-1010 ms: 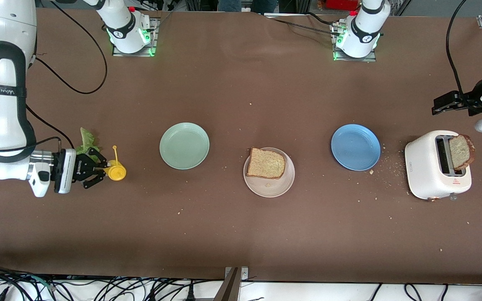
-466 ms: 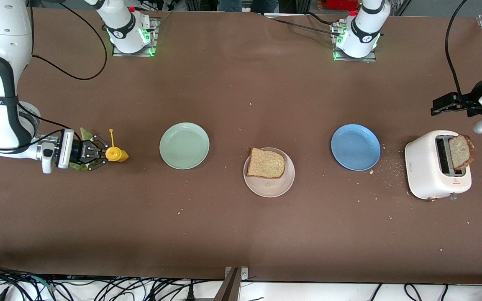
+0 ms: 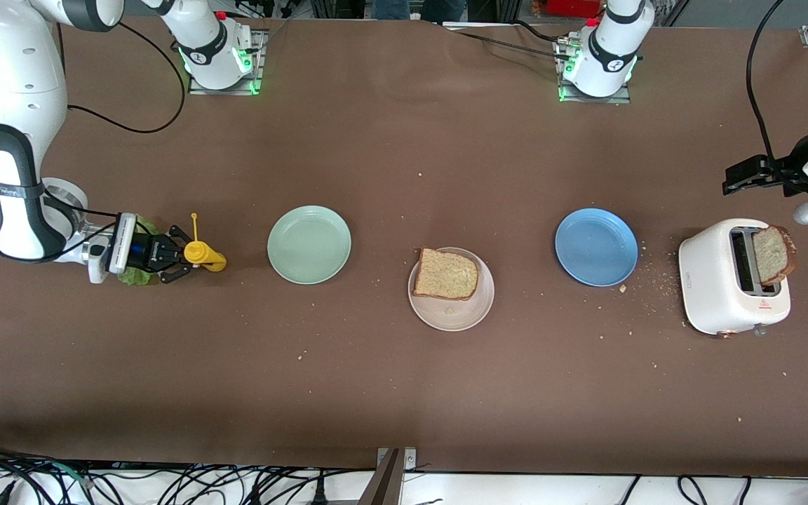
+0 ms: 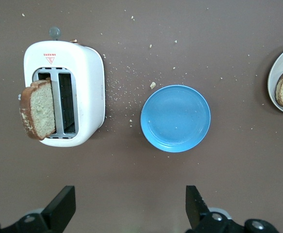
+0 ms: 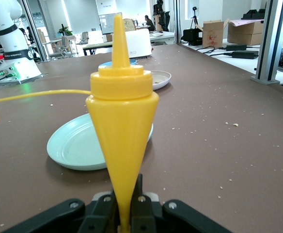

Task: Make sandwich in beige plate with both arms
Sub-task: 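Set down the yellow bottle, open the right gripper and move to lettuce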

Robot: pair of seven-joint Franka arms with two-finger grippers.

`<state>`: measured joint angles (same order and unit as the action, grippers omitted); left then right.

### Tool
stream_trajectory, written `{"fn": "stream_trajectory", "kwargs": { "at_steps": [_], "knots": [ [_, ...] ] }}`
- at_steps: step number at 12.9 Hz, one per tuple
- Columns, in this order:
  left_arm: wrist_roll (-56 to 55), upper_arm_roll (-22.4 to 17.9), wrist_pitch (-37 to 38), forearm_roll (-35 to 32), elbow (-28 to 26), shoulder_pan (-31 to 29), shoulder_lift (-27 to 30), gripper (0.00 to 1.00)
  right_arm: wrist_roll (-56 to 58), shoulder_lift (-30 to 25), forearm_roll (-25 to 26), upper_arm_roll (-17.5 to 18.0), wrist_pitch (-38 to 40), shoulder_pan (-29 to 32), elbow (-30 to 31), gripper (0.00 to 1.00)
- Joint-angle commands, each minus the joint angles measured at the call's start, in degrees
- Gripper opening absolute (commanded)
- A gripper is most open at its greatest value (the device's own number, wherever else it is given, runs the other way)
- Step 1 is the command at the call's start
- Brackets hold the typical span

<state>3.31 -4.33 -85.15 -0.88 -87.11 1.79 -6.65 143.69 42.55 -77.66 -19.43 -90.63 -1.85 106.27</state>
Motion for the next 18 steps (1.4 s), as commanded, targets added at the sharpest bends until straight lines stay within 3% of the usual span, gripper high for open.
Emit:
{"fn": "stream_trajectory", "kwargs": {
  "at_steps": [1,2,5,9,10,13,18],
  "knots": [
    [-0.3,0.0,-0.4,1.7,-0.1,-0.2,0.2,1.0,3.0,1.6,-2.7,0.6,1.5,0.9,-0.3,0.0],
    [-0.3,0.0,-0.4,1.7,-0.1,-0.2,0.2,1.0,3.0,2.0,-3.4,0.8,1.9,0.9,-0.1,0.02],
    [-0.3,0.0,-0.4,1.7,-0.1,-0.2,0.2,1.0,2.6,2.5,-3.8,0.8,1.9,0.8,-0.2,0.33],
    [-0.3,0.0,-0.4,1.7,0.0,-0.2,0.2,1.0,1.8,2.2,-3.9,0.6,1.7,0.9,-0.9,0.54],
    [-0.3,0.0,-0.4,1.7,0.0,-0.2,0.2,1.0,1.8,1.8,-3.7,0.4,1.4,0.8,-1.1,0.64],
    [-0.3,0.0,-0.4,1.7,0.0,-0.2,0.2,1.0,-1.5,1.6,-2.1,-3.1,2.0,0.6,-1.6,0.71],
    [-0.3,0.0,-0.4,1.7,0.0,-0.1,0.2,1.0,-10.9,-0.6,8.9,-9.5,2.0,0.4,-5.5,0.72]
  ]
}}
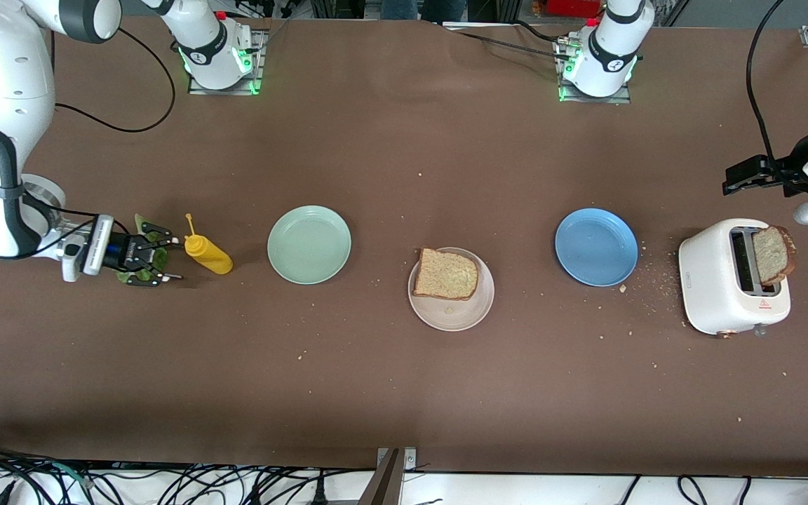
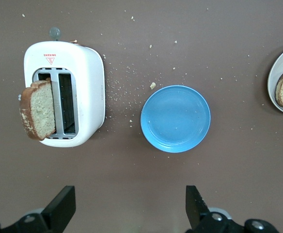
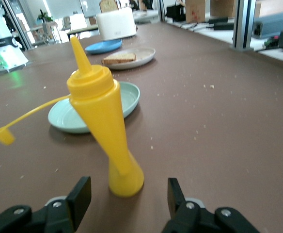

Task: Make sandwich in beige plate with both arms
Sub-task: 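Set down the yellow bottle, open the right gripper and move to lettuce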

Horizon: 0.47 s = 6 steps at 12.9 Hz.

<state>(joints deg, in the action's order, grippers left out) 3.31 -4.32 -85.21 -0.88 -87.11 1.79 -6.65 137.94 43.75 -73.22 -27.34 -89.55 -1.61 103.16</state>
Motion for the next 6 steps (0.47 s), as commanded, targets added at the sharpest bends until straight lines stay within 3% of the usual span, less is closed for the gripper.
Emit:
{"fn": "stream_trajectory", "kwargs": {
  "at_steps": [1,6],
  "knots": [
    [-0.3,0.0,-0.3,1.7,0.0,-0.2,0.2,1.0,-8.9,-2.9,7.5,-2.5,0.9,0.0,-4.2,0.72],
    [-0.3,0.0,-0.3,1.7,0.0,-0.1,0.2,1.0,-35.0,-6.6,22.9,-3.5,3.9,0.0,-17.0,0.86]
  ]
}}
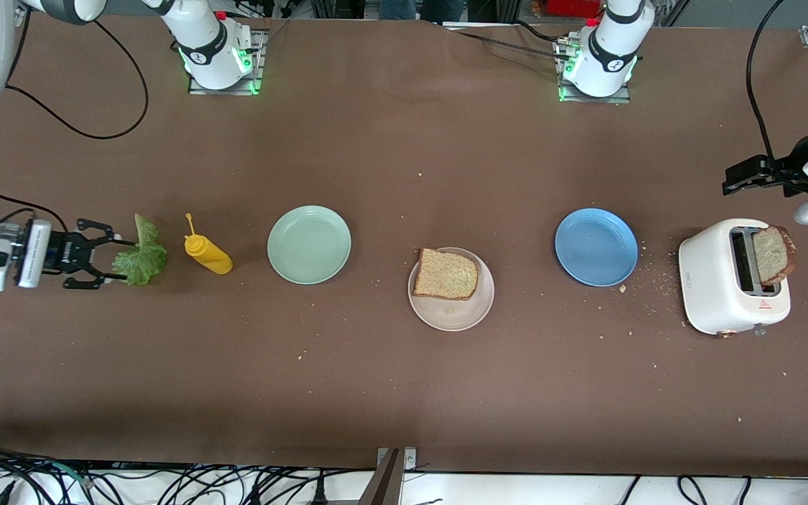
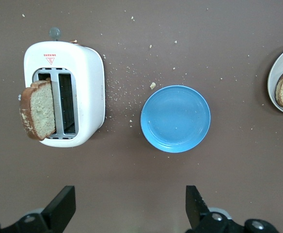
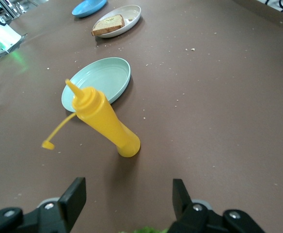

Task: Make sandwich in beige plate with both arms
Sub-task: 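Set down the yellow bottle, open the right gripper and move to lettuce, then lower the right gripper onto the lettuce leaf stem and grasp it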

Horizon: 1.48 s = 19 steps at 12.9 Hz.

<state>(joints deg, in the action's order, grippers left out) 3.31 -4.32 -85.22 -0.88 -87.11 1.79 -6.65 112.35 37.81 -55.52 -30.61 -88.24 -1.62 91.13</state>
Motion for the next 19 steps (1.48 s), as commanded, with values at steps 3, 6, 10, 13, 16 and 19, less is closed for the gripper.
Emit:
{"fn": "stream_trajectory", "kwargs": {
  "at_steps": [3,6,10,13,16,19],
  "knots": [
    [-0.3,0.0,-0.3,1.7,0.0,-0.1,0.2,1.0,-25.8,-4.2,14.6,-0.3,3.0,-2.1,-10.1,0.92],
    [-0.3,0.0,-0.3,1.7,0.0,-0.1,0.2,1.0,-36.8,-9.0,25.7,-0.2,-0.2,-5.7,-10.4,0.99],
    [-0.3,0.0,-0.3,1.7,0.0,-0.1,0.2,1.0,-53.9,-10.7,37.4,-0.2,-4.0,-11.9,-10.1,1.0],
    [-0.3,0.0,-0.3,1.7,0.0,-0.1,0.2,1.0,-64.8,-10.6,41.6,-0.1,-6.0,-13.8,-6.3,1.0],
    [-0.3,0.0,-0.3,1.7,0.0,-0.1,0.1,1.0,-64.9,-10.7,41.7,-0.1,-14.3,-14.5,2.0,0.99],
    [-0.3,0.0,-0.3,1.7,0.0,-0.1,0.1,1.0,-65.2,-10.9,41.6,0.0,-22.1,-15.1,9.6,0.99]
  ]
}}
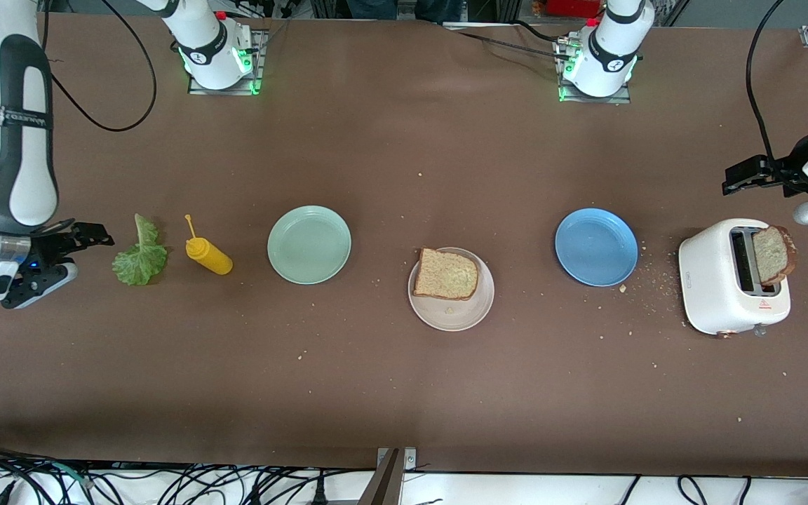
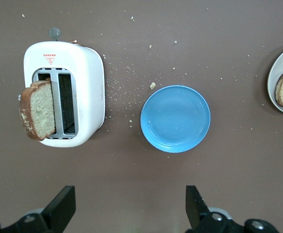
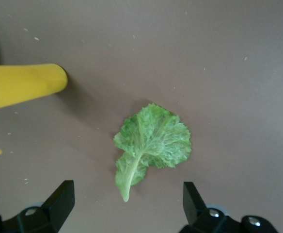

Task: Make sandwich in beige plate with both arms
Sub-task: 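Lower the right gripper onto the lettuce leaf stem and grasp it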

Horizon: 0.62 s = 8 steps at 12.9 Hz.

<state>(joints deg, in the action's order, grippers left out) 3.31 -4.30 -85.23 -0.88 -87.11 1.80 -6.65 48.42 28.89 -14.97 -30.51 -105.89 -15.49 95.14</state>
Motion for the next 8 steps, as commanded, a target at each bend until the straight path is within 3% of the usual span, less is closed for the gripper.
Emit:
{"fn": "stream_trajectory", "kwargs": {
  "at_steps": [1,6,8],
  "knots": [
    [-0.3,0.0,-0.3,1.7,0.0,-0.1,0.1,1.0,-1.3,-2.1,1.1,-0.1,-7.7,-1.6,8.3,0.99],
    [-0.3,0.0,-0.3,1.7,0.0,-0.1,0.1,1.0,-1.6,-1.4,0.3,0.3,-23.8,-2.6,19.3,0.99],
    [-0.3,0.0,-0.3,1.7,0.0,-0.1,0.1,1.0,-1.5,-0.4,-1.0,0.4,-25.1,-2.4,20.3,0.99]
  ]
}}
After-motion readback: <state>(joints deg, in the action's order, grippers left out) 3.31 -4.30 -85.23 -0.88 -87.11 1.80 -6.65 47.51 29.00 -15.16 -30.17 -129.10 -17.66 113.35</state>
